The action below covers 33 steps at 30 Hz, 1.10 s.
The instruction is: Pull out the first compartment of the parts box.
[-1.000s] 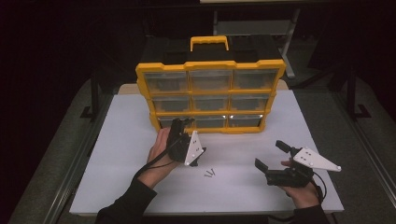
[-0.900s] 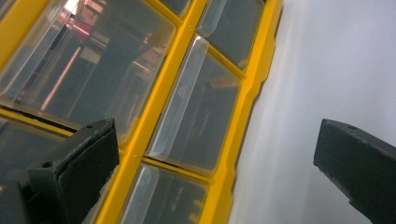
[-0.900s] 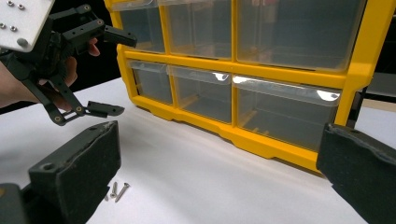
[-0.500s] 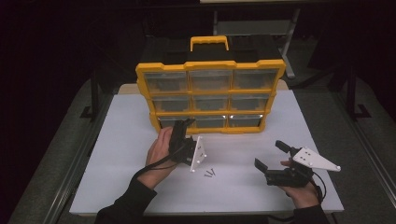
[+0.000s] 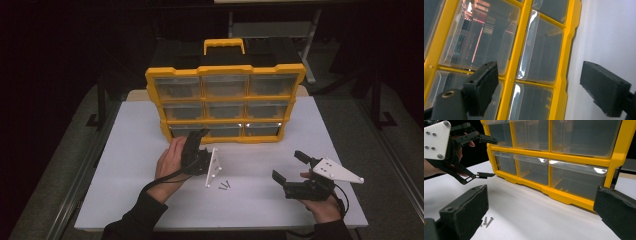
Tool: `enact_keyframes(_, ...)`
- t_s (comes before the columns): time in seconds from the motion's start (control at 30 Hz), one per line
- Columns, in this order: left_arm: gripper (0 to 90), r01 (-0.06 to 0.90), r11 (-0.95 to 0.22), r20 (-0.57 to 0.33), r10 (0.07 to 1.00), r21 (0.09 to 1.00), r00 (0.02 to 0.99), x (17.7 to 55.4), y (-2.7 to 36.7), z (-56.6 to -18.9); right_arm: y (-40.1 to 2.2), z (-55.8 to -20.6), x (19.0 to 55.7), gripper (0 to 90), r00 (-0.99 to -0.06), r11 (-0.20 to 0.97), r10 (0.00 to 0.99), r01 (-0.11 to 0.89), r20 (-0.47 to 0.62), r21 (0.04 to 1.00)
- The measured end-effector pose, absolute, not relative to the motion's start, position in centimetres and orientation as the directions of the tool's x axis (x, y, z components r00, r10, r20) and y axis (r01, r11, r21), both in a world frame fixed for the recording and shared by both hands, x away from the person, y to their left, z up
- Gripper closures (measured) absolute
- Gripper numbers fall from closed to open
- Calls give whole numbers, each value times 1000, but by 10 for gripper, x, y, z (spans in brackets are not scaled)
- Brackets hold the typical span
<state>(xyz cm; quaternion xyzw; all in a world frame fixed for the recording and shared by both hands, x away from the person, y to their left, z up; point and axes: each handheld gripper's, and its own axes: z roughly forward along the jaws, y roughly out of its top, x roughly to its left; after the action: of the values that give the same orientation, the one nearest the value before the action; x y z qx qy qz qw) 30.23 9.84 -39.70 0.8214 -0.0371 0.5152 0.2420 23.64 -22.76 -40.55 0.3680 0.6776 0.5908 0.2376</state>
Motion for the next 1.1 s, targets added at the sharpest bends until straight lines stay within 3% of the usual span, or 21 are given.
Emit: enact_keyframes(1.1,420,-298,-901,908,197,316,369,299,101,-389,-227,-406,237,0,-617,31,779,220,114,975)
